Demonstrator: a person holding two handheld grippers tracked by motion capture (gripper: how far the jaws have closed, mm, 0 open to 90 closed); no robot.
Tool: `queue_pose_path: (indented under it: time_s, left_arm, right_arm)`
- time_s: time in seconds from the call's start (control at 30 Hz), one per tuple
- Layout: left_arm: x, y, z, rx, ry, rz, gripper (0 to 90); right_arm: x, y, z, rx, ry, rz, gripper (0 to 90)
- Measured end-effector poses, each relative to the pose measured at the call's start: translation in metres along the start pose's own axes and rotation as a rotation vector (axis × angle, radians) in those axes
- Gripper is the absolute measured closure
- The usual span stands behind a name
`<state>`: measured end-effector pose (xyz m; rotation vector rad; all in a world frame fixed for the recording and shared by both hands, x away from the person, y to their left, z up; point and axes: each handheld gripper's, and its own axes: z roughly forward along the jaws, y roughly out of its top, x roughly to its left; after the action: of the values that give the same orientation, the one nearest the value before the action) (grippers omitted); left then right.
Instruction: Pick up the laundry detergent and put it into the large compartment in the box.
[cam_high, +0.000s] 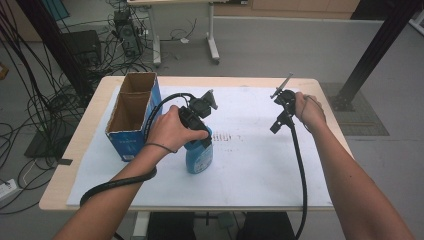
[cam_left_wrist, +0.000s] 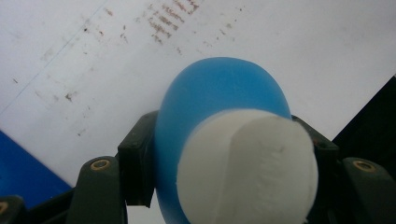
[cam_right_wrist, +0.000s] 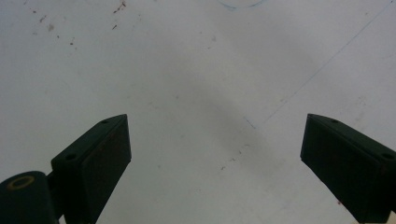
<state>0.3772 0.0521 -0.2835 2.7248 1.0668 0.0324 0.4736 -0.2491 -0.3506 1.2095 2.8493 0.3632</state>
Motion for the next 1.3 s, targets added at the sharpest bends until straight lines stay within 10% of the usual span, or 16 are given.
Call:
queue_pose_path:
  time_s: [1.3]
  left_arm:
    - [-0.0004, 0.0010, 0.0002, 0.010, 0.002, 0.001, 37.3]
  right_arm:
    - [0.0011, 0.0015, -0.0008, -0.012, 0.017, -0.005, 8.1]
